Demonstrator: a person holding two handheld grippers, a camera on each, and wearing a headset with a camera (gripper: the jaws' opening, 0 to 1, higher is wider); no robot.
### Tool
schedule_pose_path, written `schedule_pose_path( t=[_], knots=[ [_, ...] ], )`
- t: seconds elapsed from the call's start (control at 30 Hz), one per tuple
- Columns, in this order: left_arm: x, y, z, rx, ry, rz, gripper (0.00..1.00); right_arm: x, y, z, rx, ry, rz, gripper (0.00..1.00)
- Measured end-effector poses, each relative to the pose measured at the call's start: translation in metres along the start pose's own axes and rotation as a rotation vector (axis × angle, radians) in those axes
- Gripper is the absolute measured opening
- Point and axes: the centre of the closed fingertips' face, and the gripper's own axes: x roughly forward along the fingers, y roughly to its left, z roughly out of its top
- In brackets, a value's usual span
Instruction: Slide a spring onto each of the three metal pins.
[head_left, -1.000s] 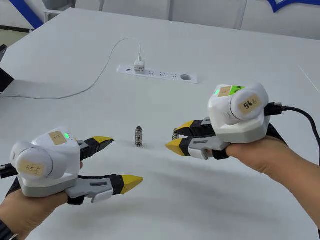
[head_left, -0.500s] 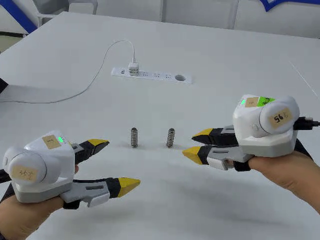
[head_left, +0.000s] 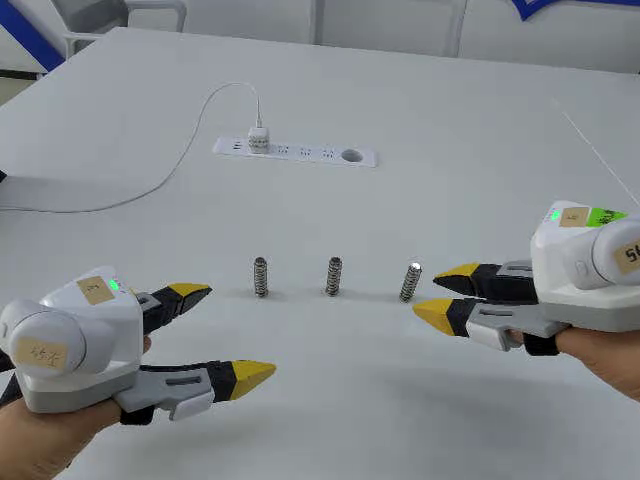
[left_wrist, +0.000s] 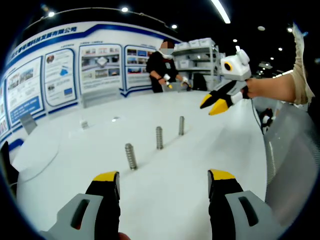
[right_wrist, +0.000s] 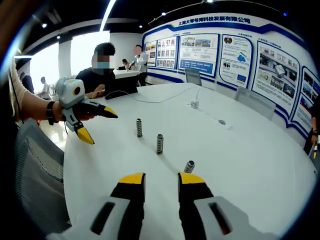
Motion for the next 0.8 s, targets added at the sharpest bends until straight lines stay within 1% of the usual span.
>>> schedule_pose_path(
  t=[0.1,0.3,0.4,0.57,0.73,0.8],
  knots=[
    [0.000,-0.001,-0.001,0.000,0.003,-0.001,0.73,-0.006,-0.002,-0.005,0.003,-0.010,-0.007,0.29],
    [0.000,0.000,-0.001,-0.004,0.004,0.001,0.73,-0.015,-0.011,-0.020,0.025,-0.020,-0.017,0.35],
    [0.000,0.000,-0.002,-0.005,0.005,0.001,0.73,-0.017,-0.010,-0.023,0.025,-0.025,-0.020,0.40],
    [0.001,0.000,-0.003,-0.007,0.007,0.001,0.74,-0.021,-0.011,-0.024,0.042,-0.052,-0.027,0.48],
    [0.001,0.001,-0.004,-0.012,0.007,0.004,0.74,-0.018,-0.011,-0.024,0.037,-0.070,-0.027,0.56],
    [0.001,0.001,-0.005,-0.012,0.008,0.006,0.74,-0.017,-0.011,-0.023,0.045,-0.088,-0.023,0.59]
  ],
)
